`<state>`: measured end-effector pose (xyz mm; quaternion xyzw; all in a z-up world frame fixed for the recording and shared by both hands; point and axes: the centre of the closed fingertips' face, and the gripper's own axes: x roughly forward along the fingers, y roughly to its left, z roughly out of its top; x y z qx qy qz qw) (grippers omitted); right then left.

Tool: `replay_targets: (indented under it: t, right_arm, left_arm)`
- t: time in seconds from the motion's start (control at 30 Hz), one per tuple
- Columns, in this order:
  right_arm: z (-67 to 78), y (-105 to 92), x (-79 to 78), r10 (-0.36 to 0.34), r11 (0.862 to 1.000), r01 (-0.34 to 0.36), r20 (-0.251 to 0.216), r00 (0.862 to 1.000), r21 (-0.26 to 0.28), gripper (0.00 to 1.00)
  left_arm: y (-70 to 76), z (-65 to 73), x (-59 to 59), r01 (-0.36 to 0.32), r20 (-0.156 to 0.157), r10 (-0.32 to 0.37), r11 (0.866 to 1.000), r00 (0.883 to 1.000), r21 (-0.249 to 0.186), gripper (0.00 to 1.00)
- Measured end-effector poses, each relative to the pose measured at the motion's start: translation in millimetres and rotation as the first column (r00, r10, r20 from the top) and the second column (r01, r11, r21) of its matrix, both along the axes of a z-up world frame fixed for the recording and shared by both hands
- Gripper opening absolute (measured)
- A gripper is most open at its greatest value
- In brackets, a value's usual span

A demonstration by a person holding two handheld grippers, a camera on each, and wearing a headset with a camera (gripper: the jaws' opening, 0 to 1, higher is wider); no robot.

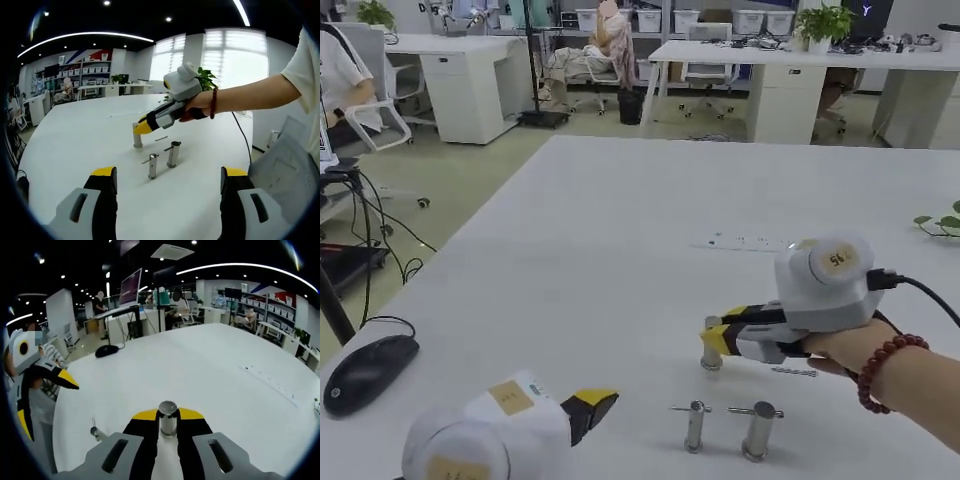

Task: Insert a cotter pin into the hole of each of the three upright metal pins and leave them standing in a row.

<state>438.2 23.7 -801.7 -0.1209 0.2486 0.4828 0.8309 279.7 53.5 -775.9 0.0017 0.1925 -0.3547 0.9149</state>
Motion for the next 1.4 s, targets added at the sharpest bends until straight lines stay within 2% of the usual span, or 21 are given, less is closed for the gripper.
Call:
replay_targets:
  t: [0.37,0.5,0.87,1.1,1.4]
  right_arm:
    - [7.0,-31.8,-10.5,-0.041,0.999,0.041,0.021,0.999,-0.006,0.13]
    - [7.9,-44.9,-15.7,-0.059,0.998,0.059,0.025,0.998,-0.013,0.13]
    - [6.7,-78.9,-37.4,-0.100,0.994,0.101,0.021,0.995,-0.031,0.13]
    - [8.0,-90.4,-56.6,-0.087,0.994,0.090,0.038,0.995,-0.061,0.13]
    - [7.2,-98.6,-76.3,-0.084,0.995,0.085,0.025,0.996,-0.060,0.13]
  left_arm:
    - [0.3,1.0,-0.4,0.003,0.013,-0.003,1.000,1.000,0.018,0.85]
    - [-0.6,2.9,-0.8,0.005,0.018,-0.005,1.000,1.000,0.012,0.85]
    - [-2.1,2.7,-2.5,0.015,0.019,-0.015,1.000,1.000,0.019,0.85]
    - [0.2,4.5,-2.1,0.004,0.026,-0.004,1.000,1.000,0.010,0.85]
    - [3.0,3.6,-3.6,-0.001,0.028,0.000,1.000,1.000,0.023,0.86]
